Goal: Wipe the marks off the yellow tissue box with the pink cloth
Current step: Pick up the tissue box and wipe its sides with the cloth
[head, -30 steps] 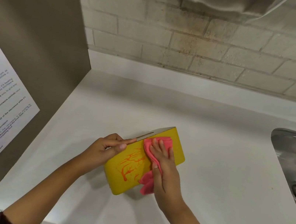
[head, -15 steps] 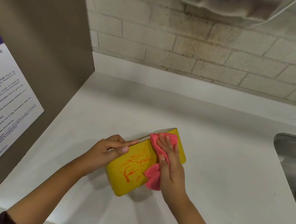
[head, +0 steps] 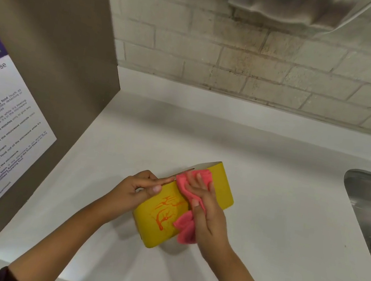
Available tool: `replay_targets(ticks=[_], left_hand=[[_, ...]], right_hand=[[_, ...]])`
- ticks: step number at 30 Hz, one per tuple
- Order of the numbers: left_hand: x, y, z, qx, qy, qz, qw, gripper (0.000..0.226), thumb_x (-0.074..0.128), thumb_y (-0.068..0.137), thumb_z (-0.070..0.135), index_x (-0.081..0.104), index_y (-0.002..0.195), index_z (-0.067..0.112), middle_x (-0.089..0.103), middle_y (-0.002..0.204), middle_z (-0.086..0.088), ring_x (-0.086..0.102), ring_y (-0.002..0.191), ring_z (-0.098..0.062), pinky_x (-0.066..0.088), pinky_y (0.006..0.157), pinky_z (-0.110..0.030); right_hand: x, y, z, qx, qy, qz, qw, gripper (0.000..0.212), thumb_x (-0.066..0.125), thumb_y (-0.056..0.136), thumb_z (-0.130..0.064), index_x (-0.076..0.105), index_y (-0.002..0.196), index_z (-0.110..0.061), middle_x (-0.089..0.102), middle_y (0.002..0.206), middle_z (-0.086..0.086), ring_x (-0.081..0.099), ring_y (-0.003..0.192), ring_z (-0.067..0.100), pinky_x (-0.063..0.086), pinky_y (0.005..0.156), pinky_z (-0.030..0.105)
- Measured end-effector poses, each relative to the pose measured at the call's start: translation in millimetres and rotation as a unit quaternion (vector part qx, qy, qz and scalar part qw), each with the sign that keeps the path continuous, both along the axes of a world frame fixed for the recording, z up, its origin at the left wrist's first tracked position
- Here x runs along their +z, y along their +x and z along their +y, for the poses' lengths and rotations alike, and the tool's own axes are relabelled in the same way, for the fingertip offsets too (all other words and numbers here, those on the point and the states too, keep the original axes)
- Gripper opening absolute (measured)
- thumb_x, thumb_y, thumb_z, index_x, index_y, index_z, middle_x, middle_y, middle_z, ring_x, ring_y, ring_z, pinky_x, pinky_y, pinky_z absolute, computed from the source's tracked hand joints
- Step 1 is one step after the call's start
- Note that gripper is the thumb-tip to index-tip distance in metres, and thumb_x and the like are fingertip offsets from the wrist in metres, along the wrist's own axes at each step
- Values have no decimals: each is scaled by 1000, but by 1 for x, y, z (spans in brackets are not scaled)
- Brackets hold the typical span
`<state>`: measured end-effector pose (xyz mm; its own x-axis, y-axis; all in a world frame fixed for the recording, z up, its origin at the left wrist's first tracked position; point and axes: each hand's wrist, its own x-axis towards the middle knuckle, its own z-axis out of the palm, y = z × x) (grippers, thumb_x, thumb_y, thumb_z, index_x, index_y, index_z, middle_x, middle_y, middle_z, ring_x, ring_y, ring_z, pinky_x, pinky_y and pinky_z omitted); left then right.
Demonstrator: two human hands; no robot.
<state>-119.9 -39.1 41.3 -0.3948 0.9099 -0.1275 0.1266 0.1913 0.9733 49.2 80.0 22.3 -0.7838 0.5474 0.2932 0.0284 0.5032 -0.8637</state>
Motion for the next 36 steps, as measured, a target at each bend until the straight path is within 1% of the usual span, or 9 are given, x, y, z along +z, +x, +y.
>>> replay_targets(ticks=[2,5,9,15,18,25,29,33,36], left_hand=[[0,0,-1,-3,0,3,1000,60,54,63,78,61,111,42,50,92,-2,56,95,-11,48,78,-16],[1,0,-1,-10,4,9,1000,60,51,67,76,57,115,41,49,92,-1,55,98,-13,47,79,-13],[2,2,0,-15,4,20,1000,83,50,54,87,54,121,38,47,92,-2,54,94,-8,46,78,-11],[0,-1,0,-4,14,-8,1000,76,55,51,86,60,111,39,50,91,-1,56,90,-4,48,78,-16],[-1,-1,-1,-6,9,-12,1000,76,54,52,86,64,109,37,52,93,-2,58,92,-7,51,77,-19],[0,1,0,-18,14,0,1000,74,50,55,87,57,114,43,47,91,1,55,88,4,46,74,-10],[-1,-1,2,3,16,-8,1000,78,50,53,88,59,112,39,50,91,0,56,88,-4,47,74,-12],[-3,-2,0,-1,18,-7,1000,77,48,56,87,59,115,38,50,92,-2,56,91,-6,47,76,-13],[-2,-1,-1,-4,11,-5,1000,71,45,58,88,61,111,44,50,93,-3,57,94,-9,47,78,-14]], right_hand=[[-2,9,1,32,-9,8,999,39,32,99,-25,58,127,-33,50,139,-21,34,139,6,14,118,27],[-2,21,16,-17,-81,40,996,39,34,99,-23,63,118,-40,61,128,-18,46,130,6,31,111,35],[-3,8,19,-85,-111,49,989,37,36,97,-24,58,123,-39,50,140,-17,37,137,6,27,115,32],[4,-6,3,12,15,4,1000,37,32,99,-26,54,127,-34,46,142,-18,27,142,6,9,119,26],[4,3,8,63,1,4,998,36,33,99,-25,57,126,-32,51,140,-16,31,140,9,10,119,27],[2,7,16,-61,-35,25,997,42,34,99,-19,50,125,-49,43,139,-34,29,140,3,16,119,39],[4,-4,3,7,36,-4,999,38,31,99,-25,52,130,-34,42,144,-22,25,143,6,6,120,30],[3,6,8,89,47,-17,995,36,33,99,-23,59,125,-21,51,140,-11,32,140,9,9,119,28],[3,17,19,32,5,9,999,37,34,98,-23,62,122,-24,56,135,-9,39,136,9,16,119,36]])
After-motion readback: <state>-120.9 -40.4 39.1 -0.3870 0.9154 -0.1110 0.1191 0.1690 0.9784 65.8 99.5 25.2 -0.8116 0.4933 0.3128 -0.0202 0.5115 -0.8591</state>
